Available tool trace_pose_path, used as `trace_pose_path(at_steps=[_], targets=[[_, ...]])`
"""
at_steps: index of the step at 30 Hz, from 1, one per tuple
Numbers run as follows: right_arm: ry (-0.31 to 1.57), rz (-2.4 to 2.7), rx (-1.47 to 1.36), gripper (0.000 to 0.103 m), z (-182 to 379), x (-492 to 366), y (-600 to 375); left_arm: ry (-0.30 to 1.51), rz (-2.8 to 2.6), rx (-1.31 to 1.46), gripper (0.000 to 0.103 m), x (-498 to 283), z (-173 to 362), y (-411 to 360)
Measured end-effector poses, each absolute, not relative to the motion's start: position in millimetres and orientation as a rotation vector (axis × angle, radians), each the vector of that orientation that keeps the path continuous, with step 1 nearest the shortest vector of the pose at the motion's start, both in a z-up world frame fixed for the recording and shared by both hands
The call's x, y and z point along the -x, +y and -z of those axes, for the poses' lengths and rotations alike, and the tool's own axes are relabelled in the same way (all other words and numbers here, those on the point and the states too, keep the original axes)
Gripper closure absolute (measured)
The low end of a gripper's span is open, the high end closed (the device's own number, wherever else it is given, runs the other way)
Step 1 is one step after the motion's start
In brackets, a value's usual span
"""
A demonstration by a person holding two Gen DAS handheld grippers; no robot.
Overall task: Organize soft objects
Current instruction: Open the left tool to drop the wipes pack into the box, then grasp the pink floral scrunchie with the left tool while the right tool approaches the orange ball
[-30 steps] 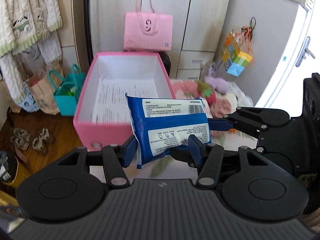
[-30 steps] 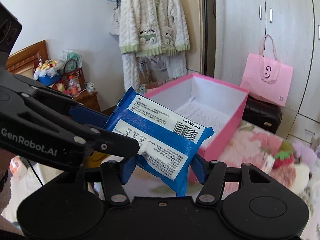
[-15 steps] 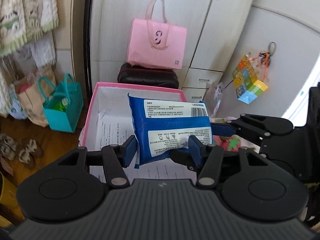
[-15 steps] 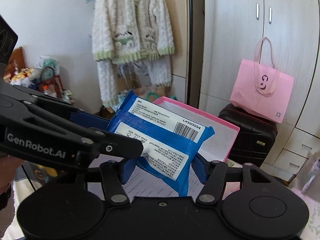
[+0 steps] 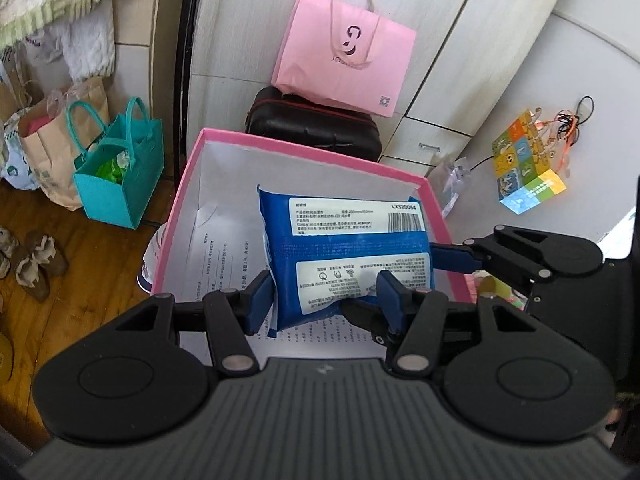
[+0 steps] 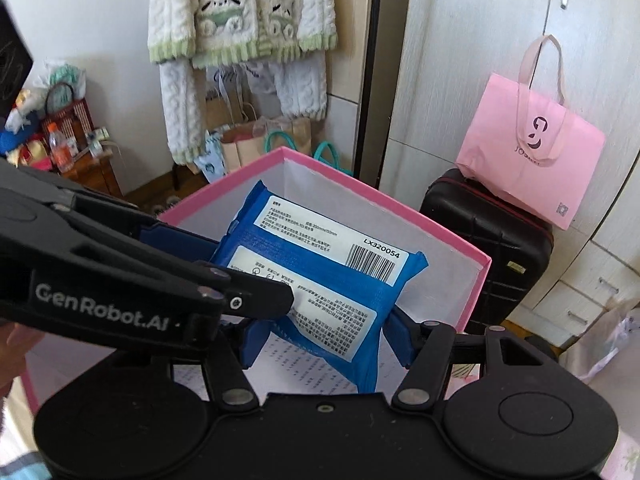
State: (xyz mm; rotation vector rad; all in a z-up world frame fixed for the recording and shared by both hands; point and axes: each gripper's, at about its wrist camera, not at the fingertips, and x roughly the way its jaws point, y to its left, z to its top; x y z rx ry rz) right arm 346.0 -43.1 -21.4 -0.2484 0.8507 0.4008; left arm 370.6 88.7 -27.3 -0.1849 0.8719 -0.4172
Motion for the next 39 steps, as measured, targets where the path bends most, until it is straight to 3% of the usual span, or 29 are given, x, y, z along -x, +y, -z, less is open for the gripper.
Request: trace_pose_path(at_steps=[4, 24, 39], targets=[[0.870, -0.341, 0.280, 0.027, 31, -353, -43, 0.833, 0.371, 0.093, 0.045, -367, 31, 86], [0.775, -0.379, 0.241, 0.027, -22, -270, -61, 0.734, 0.475, -0.007, 0.038, -259, -33, 99], [0.744, -0.422, 0.038, 0.025, -83, -161, -157, 0.689, 0.706, -0.062, 0.028, -160, -64, 71]])
